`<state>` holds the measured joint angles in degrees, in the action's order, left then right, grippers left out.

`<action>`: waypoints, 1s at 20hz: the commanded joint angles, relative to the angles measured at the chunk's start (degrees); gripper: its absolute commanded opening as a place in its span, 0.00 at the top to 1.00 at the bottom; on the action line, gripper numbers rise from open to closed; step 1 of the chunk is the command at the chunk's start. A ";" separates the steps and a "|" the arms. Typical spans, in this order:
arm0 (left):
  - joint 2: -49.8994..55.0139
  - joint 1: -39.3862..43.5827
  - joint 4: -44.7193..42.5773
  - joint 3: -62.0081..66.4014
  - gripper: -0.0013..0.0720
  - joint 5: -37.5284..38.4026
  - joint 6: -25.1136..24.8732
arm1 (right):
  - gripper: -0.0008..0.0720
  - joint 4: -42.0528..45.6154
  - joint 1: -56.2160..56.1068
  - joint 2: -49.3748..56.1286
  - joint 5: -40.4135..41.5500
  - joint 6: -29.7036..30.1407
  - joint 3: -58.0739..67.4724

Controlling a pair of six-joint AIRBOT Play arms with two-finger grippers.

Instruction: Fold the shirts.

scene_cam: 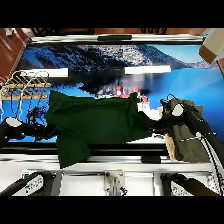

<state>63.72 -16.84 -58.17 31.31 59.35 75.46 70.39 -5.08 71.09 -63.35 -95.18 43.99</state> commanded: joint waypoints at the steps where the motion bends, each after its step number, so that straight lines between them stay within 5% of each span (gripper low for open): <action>1: -1.73 0.07 0.61 0.24 0.94 1.25 -0.48 | 0.26 2.62 -1.09 1.88 3.54 -1.81 -0.17; 19: -1.73 0.07 0.63 0.85 0.94 1.73 -0.42 | 0.26 -0.13 -1.11 5.75 1.11 0.00 0.17; 20: -1.73 0.07 0.63 1.55 0.94 1.75 -0.44 | 0.44 -0.63 -1.11 6.34 1.77 0.02 0.17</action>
<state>62.06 -16.82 -57.56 32.03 61.23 75.02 71.77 -6.11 75.24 -62.94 -94.94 44.23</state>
